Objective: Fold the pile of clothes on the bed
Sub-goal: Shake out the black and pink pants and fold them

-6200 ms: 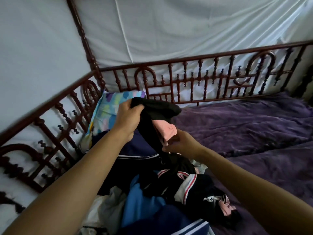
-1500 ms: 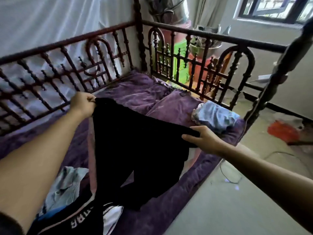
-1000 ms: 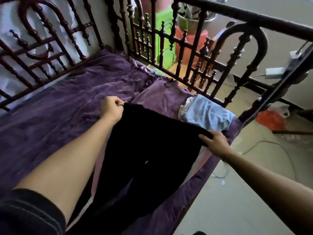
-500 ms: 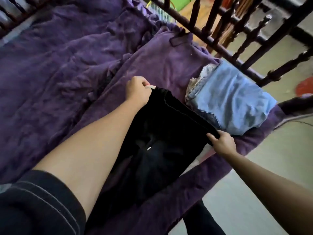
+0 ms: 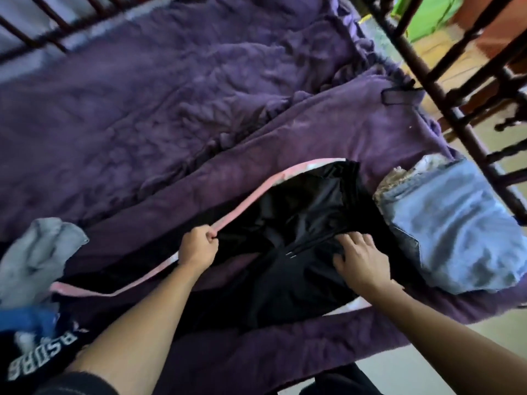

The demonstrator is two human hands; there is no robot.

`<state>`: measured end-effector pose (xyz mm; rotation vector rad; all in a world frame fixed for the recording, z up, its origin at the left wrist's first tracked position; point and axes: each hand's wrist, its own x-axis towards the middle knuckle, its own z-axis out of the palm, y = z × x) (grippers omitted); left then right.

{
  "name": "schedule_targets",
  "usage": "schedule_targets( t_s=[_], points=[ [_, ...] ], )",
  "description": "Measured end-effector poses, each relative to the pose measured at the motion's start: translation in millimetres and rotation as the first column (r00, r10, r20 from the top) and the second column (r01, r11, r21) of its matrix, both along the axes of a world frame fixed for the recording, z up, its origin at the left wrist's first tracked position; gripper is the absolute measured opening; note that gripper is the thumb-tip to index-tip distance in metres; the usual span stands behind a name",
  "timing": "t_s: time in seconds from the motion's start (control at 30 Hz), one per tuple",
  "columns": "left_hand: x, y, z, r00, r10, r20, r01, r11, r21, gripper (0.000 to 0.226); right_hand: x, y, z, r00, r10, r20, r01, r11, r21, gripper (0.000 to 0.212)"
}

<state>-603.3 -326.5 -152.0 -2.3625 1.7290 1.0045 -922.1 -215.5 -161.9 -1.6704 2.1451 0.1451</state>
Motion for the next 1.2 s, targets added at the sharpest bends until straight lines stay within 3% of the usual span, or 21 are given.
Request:
schedule_targets(
  t_s=[0.17,0.4,0.5,0.57,0.67,0.77,0.9,1.07,1.13,1.2],
  points=[
    [107,48,-16,0.990,0.053,0.129,-0.059,0.997,0.046,0.018,98,-46,-7,0.969,0.222,0.109,-0.222,0.975,-0.008,0.026],
    [235,101,-63,0.871,-0.212,0.444,0.146,0.973,0.178,0.058,231,-96,-63,0.911,0.385,0.146,-0.375,0.922,-0.095,0.034],
    [282,108,-85,0.874,-0.143,0.465,0.143,0.989,0.036,0.072,270,-111,-96,0.911,0.403,0.093,-0.393,0.913,-0.106,0.050],
    [309,101,-95,0.885,-0.103,0.454,0.162,0.982,-0.094,0.076,283,-118,-114,0.913,0.407,0.018,-0.404,0.911,-0.079,0.043],
    [337,82,-105,0.864,-0.137,0.484,0.249,0.952,-0.176,0.065,290,-121,-124,0.934,0.357,-0.027,-0.357,0.924,-0.134,0.020],
    [353,58,-105,0.860,-0.140,0.491,0.297,0.919,-0.258,0.023,292,-128,-113,0.964,0.263,0.028,-0.250,0.942,-0.225,0.017],
    [375,12,-89,0.919,0.092,0.383,0.078,0.911,-0.405,0.018,300,-172,-86,0.990,0.110,0.089,-0.080,0.953,-0.292,0.023],
    [401,-38,-88,0.907,0.336,0.253,-0.230,0.900,-0.371,0.025,323,-236,-78,0.993,0.076,0.093,-0.052,0.969,-0.241,0.026],
    [400,-36,-91,0.897,0.382,0.222,-0.274,0.875,-0.398,0.031,332,-234,-82,0.993,0.059,0.105,-0.036,0.976,-0.215,0.028],
    [392,-18,-88,0.910,0.361,0.203,-0.233,0.851,-0.470,0.035,342,-208,-82,0.983,0.147,0.107,-0.121,0.968,-0.220,0.033]
  ],
)
